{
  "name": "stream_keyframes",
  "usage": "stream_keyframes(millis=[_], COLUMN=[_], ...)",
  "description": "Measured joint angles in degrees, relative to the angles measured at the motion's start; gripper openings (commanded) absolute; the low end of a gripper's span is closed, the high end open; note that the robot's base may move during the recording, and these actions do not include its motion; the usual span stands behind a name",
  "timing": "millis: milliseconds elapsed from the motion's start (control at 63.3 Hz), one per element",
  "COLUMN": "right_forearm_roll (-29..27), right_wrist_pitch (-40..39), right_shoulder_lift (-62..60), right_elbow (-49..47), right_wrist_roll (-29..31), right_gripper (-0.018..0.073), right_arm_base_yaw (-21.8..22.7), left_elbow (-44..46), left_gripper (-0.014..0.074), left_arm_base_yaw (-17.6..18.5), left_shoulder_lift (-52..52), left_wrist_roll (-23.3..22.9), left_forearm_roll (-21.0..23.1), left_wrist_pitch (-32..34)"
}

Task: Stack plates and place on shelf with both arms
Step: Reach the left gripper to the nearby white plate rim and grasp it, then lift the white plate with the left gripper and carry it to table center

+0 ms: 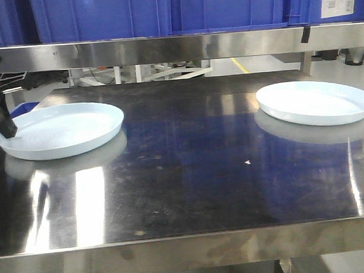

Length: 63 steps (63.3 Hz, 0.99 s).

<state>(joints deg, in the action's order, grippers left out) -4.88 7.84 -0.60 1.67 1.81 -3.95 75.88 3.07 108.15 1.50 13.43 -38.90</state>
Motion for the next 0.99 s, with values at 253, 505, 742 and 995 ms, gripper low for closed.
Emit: stream_keyframes(millis=[253,505,742,995], right_forearm_roll=[0.0,0.0,0.0,0.0], right_wrist_pitch=[0.0,0.0,0.0,0.0], right_shoulder_lift=[0.0,0.0,0.0,0.0], right_elbow=[0.0,0.0,0.0,0.0], right_wrist_roll=[0.0,0.0,0.0,0.0], right_gripper=[0.0057,0.0057,0.0057,0.0057], right_arm_base_yaw=[0.0,0.0,0.0,0.0], left_elbow=[0.0,4.2,12.6,15.3], left_gripper=[0.0088,0.0088,0.0088,0.0088], left_arm_base_yaw=[0.0,0.0,1.1,10.7], left_shoulder_lift=[0.0,-2.3,-4.7,-4.2], left_wrist_roll=[0.0,0.0,2.9,4.6], left_forearm_roll=[0.9,1.5,8.2,12.1], left_wrist_pitch=[0.1,-1.6,-7.0,-8.3])
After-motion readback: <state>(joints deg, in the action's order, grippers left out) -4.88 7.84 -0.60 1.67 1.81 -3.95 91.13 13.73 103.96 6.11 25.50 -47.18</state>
